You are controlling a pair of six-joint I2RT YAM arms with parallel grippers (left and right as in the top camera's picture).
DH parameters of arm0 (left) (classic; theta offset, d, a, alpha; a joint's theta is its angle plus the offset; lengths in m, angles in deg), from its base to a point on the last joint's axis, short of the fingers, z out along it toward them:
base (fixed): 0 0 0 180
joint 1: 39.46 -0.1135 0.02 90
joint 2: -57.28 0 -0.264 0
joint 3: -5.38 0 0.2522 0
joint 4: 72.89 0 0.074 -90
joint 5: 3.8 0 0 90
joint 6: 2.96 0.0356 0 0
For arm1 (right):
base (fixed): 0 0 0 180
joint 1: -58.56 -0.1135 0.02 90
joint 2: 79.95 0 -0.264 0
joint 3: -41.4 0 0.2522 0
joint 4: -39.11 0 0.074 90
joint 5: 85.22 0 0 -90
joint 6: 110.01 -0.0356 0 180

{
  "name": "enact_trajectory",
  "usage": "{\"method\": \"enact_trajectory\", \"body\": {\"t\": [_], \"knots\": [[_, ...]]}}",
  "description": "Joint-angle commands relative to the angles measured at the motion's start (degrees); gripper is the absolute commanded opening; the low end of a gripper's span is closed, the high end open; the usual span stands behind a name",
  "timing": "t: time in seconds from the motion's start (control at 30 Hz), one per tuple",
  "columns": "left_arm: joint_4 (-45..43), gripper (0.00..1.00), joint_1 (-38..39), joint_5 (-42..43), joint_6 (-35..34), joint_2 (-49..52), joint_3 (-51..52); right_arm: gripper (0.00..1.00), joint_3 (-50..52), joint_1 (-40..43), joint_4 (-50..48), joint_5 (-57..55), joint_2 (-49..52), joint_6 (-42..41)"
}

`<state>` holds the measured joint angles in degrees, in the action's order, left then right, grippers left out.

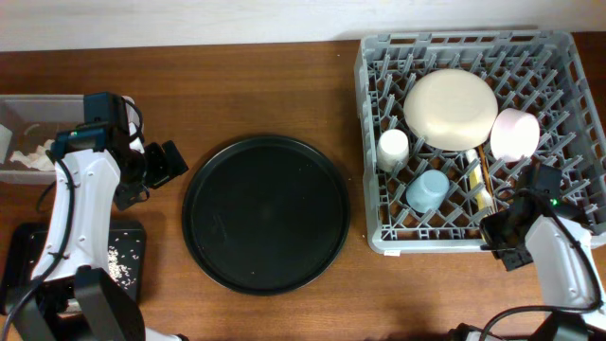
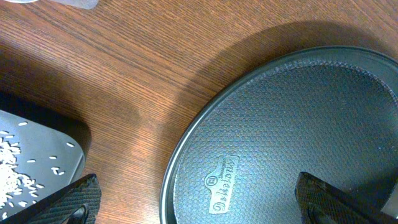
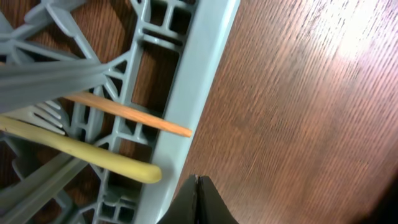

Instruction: Sort waste into correct bins and load items into the dishwasher rack

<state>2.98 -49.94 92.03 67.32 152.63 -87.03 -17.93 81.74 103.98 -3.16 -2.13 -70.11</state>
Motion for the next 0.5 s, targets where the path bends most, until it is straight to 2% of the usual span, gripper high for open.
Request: {"method": "enact_trajectory", "body": {"t": [0.0, 0.47], "knots": [[0.04, 0.99, -0.07, 0.39, -0.13, -0.44, -0.42, 0.04, 2.75, 0.09, -1.62, -1.62, -0.55, -3.15], [0.04, 0.99, -0.07, 0.37, -0.13, -0.44, -0.42, 0.04, 6.05, 0.09, -11.08, 6.01, -0.55, -4.83]]}}
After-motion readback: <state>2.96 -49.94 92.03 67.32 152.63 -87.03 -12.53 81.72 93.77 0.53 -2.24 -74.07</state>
